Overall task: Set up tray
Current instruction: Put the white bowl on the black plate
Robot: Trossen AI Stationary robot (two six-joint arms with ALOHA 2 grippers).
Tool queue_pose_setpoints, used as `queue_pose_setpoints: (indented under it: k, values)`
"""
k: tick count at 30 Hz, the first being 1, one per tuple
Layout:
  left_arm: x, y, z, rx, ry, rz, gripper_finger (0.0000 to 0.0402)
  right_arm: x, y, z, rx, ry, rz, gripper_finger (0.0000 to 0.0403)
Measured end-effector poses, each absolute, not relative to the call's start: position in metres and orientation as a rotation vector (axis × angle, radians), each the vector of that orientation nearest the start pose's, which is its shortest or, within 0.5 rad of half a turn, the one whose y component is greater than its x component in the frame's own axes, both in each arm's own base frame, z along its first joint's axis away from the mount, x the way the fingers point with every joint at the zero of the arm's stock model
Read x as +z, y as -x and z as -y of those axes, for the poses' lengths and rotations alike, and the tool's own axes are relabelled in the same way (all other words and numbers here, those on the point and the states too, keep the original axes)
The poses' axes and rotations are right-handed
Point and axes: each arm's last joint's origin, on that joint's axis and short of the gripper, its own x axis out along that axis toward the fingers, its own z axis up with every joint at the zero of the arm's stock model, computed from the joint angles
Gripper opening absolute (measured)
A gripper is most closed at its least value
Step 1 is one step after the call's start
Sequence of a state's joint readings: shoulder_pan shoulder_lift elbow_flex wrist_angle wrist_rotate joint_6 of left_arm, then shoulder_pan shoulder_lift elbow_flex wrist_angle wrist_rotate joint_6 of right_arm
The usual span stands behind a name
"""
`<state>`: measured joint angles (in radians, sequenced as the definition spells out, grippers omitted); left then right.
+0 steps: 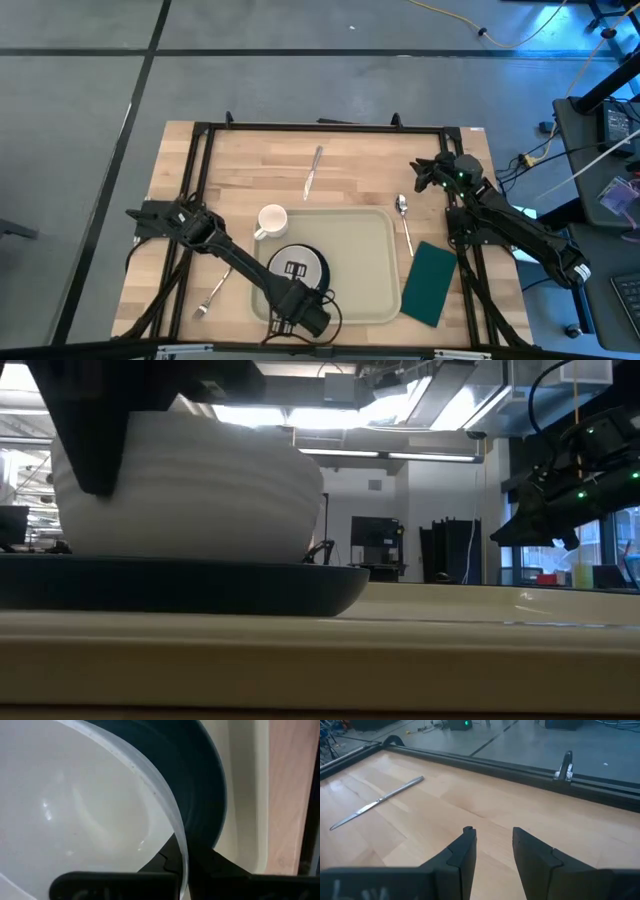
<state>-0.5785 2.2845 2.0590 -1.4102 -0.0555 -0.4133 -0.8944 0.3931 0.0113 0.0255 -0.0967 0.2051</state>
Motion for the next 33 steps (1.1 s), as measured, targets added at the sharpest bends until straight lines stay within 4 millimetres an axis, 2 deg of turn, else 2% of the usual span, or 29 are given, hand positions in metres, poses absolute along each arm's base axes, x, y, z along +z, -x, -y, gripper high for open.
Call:
queue_pose_setpoints:
  k: [10, 20, 33]
  values:
    - [0.2104, -0.3682, 0.2361, -0.062, -0.184, -1.614, 0.0005, 0.1354, -0.075, 0.089, -0.821, -0.36, -0.242, 0.0129]
    - [0.2104, -0.3685, 0.2359, -0.058, -0.186, -1.61, 0.0061, 0.1354, -0.075, 0.089, -0.821, -0.361, -0.242, 0.0129]
    - [0.2131, -0.3686, 0.2327, -0.054, -0.165, -1.621, 0.0094, 0.1354, -0.075, 0.089, -0.821, -0.36, -0.243, 0.0129]
